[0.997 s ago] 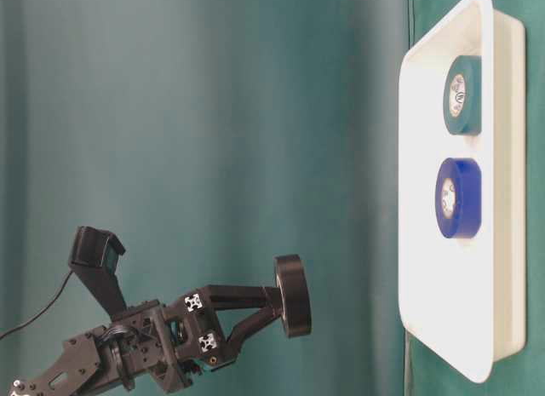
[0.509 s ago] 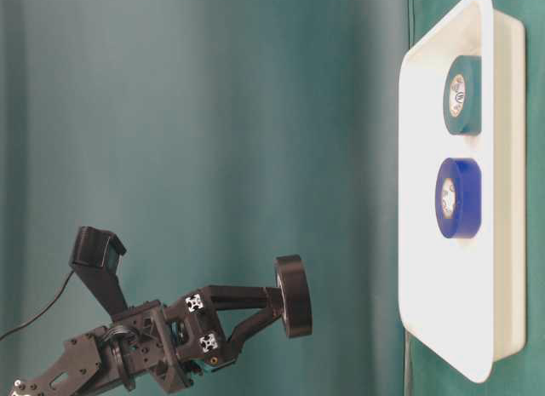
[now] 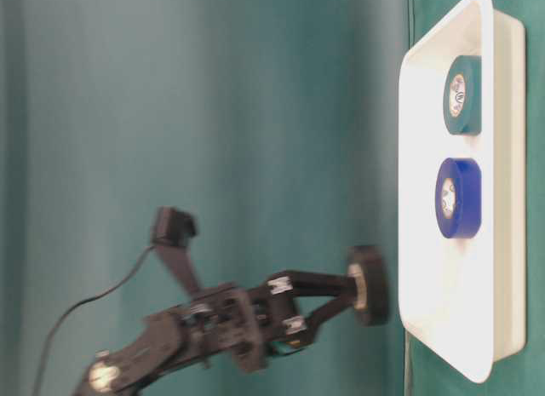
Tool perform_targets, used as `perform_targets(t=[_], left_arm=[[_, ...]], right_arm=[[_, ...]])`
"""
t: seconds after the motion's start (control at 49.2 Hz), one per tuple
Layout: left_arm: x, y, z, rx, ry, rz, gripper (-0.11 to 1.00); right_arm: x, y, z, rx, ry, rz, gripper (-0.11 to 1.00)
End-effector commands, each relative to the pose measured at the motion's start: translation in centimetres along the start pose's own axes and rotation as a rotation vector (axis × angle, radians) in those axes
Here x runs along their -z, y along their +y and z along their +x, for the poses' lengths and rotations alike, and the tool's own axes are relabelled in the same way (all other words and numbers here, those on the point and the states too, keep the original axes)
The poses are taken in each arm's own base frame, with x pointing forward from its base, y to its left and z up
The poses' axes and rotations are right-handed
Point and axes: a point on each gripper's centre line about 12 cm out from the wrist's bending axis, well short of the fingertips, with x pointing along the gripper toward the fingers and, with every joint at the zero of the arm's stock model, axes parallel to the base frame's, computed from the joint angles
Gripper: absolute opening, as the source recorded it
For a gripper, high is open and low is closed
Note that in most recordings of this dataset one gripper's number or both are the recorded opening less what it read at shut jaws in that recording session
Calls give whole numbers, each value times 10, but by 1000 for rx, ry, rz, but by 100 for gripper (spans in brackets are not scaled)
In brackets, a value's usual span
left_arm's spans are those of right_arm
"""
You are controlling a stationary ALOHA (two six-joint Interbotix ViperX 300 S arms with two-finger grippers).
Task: Pick up the tape from a random location and place it into the white case.
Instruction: 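Lower the black roll into the tray's left side and open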
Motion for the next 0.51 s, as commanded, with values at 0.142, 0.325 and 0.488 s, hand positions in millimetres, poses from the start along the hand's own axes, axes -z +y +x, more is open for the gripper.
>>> perform_targets(t=[0.142, 0.325, 0.488], left_arm=[[0, 4, 31, -4, -9, -12, 17], [9, 9, 52, -6, 24, -21, 17], [16, 11, 63, -6, 55, -22, 17]], right_arm=[[-10, 1, -1, 0, -17, -1, 85], [-10, 1, -1, 0, -17, -1, 85], [-10, 1, -1, 0, -17, -1, 85]])
